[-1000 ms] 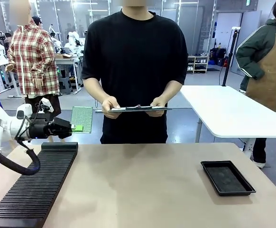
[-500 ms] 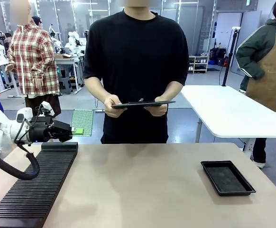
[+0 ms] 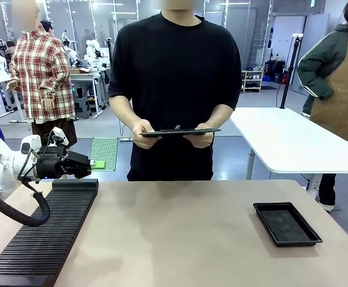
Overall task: Inspect the PCB.
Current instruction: Release the Blank PCB you were holding.
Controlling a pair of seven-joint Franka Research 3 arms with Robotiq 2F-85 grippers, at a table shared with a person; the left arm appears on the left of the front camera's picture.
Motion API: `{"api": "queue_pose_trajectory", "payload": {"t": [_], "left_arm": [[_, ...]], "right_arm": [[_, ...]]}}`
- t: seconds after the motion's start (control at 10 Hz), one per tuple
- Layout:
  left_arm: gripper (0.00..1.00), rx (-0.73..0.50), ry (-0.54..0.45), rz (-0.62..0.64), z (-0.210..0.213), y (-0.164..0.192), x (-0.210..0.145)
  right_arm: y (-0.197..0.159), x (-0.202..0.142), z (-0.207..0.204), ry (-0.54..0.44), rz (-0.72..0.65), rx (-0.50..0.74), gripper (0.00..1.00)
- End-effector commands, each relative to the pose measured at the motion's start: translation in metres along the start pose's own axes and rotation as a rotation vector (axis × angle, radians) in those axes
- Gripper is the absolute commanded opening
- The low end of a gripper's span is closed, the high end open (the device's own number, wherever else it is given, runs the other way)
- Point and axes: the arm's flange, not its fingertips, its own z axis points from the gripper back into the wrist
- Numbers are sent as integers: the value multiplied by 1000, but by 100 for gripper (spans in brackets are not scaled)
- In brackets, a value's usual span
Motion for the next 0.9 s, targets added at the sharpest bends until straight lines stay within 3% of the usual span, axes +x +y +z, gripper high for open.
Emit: {"api": "queue_pose_trajectory", "payload": {"t": [0.0,0.8], "left_arm": [[3,2,-1,-6,-2,-1,3],[3,2,-1,-6,-2,-1,3]], "right_arm": [[-1,0,0,-6,19,12,100],[-1,0,0,-6,19,12,100]]}}
